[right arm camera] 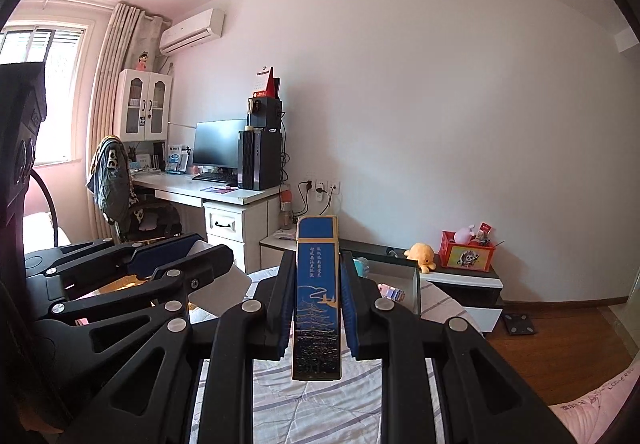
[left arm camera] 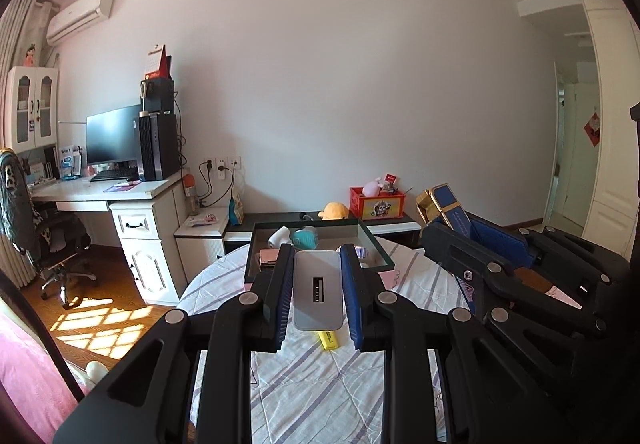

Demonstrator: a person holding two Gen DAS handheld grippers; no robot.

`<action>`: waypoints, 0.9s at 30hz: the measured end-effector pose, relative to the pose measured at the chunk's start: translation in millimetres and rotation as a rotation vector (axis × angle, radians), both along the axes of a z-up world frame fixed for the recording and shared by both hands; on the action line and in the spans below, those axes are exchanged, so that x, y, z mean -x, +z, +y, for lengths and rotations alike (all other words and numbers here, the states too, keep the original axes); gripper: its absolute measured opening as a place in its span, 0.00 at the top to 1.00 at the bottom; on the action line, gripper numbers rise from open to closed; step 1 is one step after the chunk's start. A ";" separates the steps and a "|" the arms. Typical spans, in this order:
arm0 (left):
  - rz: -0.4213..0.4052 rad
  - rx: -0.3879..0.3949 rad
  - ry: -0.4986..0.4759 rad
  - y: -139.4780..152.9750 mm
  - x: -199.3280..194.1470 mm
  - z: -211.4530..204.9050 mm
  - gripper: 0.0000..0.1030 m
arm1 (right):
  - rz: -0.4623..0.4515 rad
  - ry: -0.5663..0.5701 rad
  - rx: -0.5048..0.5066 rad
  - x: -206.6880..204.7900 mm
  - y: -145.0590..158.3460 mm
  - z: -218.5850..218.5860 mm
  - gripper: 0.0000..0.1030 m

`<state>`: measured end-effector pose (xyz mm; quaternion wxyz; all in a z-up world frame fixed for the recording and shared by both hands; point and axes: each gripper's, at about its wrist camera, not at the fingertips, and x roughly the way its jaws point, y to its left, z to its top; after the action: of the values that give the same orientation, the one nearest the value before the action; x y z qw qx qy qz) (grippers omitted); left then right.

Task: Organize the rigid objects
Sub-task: 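Lift and carry the charger plug toward the pink box while the right carries the blue box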

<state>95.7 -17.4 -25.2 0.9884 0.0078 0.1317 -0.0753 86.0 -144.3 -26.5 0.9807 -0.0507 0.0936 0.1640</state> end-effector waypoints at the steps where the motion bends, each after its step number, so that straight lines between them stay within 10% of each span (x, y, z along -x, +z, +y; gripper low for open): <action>1: -0.009 -0.001 0.003 2.5 3.6 0.2 0.77 | -0.009 0.000 0.000 3.0 2.3 0.7 0.79; 27: 0.000 -0.030 -0.003 -0.7 -29.6 -8.2 0.77 | 0.035 0.019 0.000 -41.8 -3.1 2.4 0.79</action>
<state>125.4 -25.6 -25.8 0.9880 0.0230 0.1328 -0.0748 127.8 -141.9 -29.6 0.9773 -0.0485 0.1101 0.1743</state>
